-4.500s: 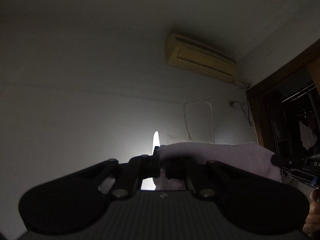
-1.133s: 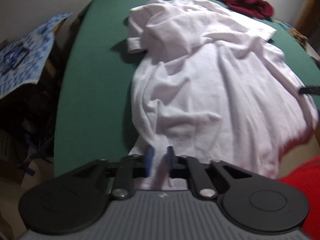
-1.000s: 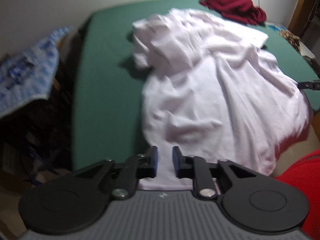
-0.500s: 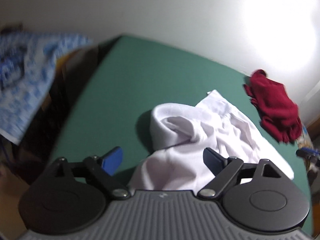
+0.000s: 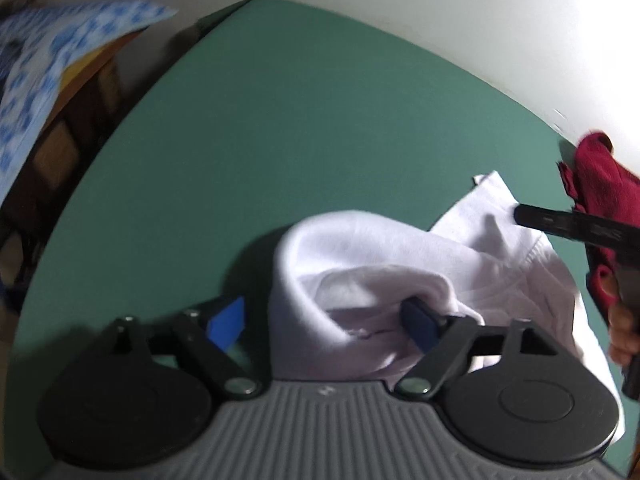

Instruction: Fold clothes

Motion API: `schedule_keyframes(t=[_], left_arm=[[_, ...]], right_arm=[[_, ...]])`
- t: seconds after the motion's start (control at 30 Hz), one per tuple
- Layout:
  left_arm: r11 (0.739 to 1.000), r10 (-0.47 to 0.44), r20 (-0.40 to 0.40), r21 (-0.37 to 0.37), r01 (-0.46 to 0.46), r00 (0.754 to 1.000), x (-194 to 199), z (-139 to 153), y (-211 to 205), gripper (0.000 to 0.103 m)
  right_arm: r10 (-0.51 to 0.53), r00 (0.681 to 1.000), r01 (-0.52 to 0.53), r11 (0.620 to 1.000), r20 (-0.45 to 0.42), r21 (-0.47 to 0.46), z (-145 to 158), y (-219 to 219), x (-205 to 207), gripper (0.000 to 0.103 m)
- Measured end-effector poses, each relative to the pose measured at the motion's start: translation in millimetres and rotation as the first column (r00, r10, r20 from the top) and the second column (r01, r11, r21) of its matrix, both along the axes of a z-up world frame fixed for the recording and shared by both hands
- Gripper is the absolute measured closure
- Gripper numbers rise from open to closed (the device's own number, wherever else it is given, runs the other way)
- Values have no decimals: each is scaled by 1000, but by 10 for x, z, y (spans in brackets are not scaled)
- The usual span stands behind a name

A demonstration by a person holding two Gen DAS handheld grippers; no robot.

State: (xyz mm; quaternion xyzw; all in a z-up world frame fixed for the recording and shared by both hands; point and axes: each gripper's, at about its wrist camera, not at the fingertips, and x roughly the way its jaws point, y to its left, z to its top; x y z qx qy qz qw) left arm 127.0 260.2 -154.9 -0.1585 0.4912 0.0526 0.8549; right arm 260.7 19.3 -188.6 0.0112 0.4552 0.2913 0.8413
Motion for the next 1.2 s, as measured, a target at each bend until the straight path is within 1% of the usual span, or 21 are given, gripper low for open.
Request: schedule_keyframes(t=[0.03, 0.1, 0.13, 0.17, 0.23, 0.3, 0.33, 0.4, 0.5, 0.53, 0.6, 0.63, 0.67, 0.7, 0.73, 0.8, 0.87, 0.97, 1.07, 1.13, 1.2], left_arm=[[1000, -27, 4, 12, 27, 1000, 9, 2, -46, 62], [998, -67, 11, 8, 67, 998, 34, 14, -118, 101], [997, -82, 15, -9, 82, 996, 51, 25, -143, 101], [995, -98, 29, 15, 98, 995, 82, 70, -181, 101], [986, -142, 79, 100, 134, 987, 161, 227, -238, 101], [972, -180, 134, 175, 155, 975, 356, 450, -221, 101], [967, -195, 157, 198, 163, 968, 461, 571, -220, 101], [955, -216, 199, 245, 165, 956, 667, 808, -237, 100], [939, -246, 254, 301, 166, 935, 989, 1147, -269, 100], [933, -249, 261, 323, 158, 933, 1094, 1172, -294, 100], [918, -253, 273, 371, 141, 928, 1301, 1205, -347, 100], [917, -251, 260, 371, 144, 933, 1240, 1142, -286, 99], [918, -248, 243, 368, 148, 938, 1157, 1069, -213, 90], [919, -245, 227, 364, 152, 943, 1075, 996, -140, 74], [920, -242, 210, 360, 155, 947, 992, 923, -68, 70], [921, -237, 176, 353, 163, 955, 827, 777, 78, 70], [923, -231, 143, 345, 170, 962, 662, 631, 223, 69], [925, -223, 92, 334, 181, 971, 415, 412, 441, 36], [933, -215, 59, 309, 187, 975, 54, 231, 617, 43], [945, -217, 52, 262, 196, 975, -290, 177, 612, 43], [955, -220, 54, 215, 203, 974, -587, 145, 574, 36]], right_arm=[[14, 999, -14, 1000, 30, -24, -3, 45, -71, 84], [25, 997, -19, 997, 79, -72, 24, 78, -223, 91], [26, 995, -18, 996, 92, -83, 54, 67, -300, 92], [20, 994, -11, 996, 109, -89, 116, 38, -377, 93], [-6, 986, 20, 997, 165, -79, 333, -78, -529, 94], [-60, 963, 73, 997, 263, -39, 681, -245, -629, 94], [-92, 948, 103, 995, 305, -21, 847, -314, -644, 101], [-163, 918, 163, 986, 362, 31, 1140, -432, -603, 101], [-275, 836, 275, 959, 475, 71, 1457, -474, -455, 103], [-302, 823, 300, 950, 481, 84, 1498, -491, -385, 103], [-356, 825, 336, 934, 439, 125, 1513, -538, -206, 103], [-380, 829, 352, 925, 411, 145, 1482, -564, -134, 101], [-381, 847, 348, 925, 371, 153, 1396, -577, -76, 97], [-358, 878, 330, 934, 319, 140, 1280, -560, -26, 93], [-328, 907, 307, 944, 263, 117, 1136, -518, -25, 84], [-264, 952, 256, 964, 153, 73, 817, -417, -89, 69], [-170, 979, 171, 985, 113, -3, 543, -362, -280, 63], [-39, 995, 55, 984, 95, -167, 223, -423, -704, 60], [-8, 996, 25, 979, 83, -203, 89, -708, -1107, 54], [-18, 995, 38, 975, 93, -217, 49, -881, -1309, 37], [-23, 994, 45, 975, 104, -217, 0, -1001, -1435, 40]])
